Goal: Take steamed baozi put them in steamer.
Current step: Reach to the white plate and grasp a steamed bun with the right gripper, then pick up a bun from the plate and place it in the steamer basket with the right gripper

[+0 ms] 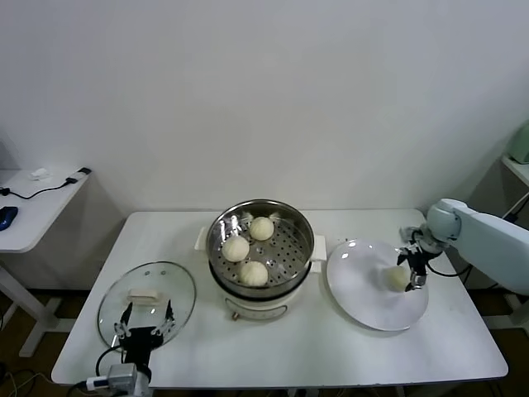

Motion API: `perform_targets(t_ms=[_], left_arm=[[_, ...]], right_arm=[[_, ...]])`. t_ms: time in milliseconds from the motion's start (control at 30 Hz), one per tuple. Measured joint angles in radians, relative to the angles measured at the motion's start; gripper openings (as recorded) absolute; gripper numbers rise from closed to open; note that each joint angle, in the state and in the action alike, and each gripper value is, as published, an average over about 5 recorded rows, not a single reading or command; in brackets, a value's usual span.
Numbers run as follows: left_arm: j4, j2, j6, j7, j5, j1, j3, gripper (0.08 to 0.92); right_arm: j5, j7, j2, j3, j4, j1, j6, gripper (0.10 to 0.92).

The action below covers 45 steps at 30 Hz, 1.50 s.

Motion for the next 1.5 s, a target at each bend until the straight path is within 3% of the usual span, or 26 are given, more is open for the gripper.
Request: perform_targets(t_ms=[167,367,667,1067,1267,1500], left_arm=[[-0.003,0.000,0.000,-0.001,0.001,-0.001,0.000,0.823],[-0.003,-0.001,0.000,-0.003,0.005,-0.002,0.003,0.823],[-0.011,-0.002,0.003,-0.004,0.007,-0.001,0.004,0.823],[-0.020,-0.001,0.012,-0.001,0.002,-0.009,0.011,0.823],[-0.027,0.006,0.013,0.000,-0.001,-0.006,0.003,0.823],[-0.031,0.007,0.013,0.000,-0.001,-0.001,0.000,0.823]], right_arm=[[-0.005,0.001,0.004,0.006,-0.003,-0.004,-0.003,0.701],[0.005,-0.008,-0.002,0.002,0.012,0.010,-0.009,0.637],[0.123,-0.016,-0.006,-0.128,0.103,0.205,-0.034,0.628],[0.490,0.062,0.092,-0.307,0.388,0.603,-0.167,0.628],[0.620,0.124,0.174,-0.345,0.473,0.661,-0.242,0.628],[0.665,0.187,0.259,-0.370,0.491,0.635,-0.303,0.628]])
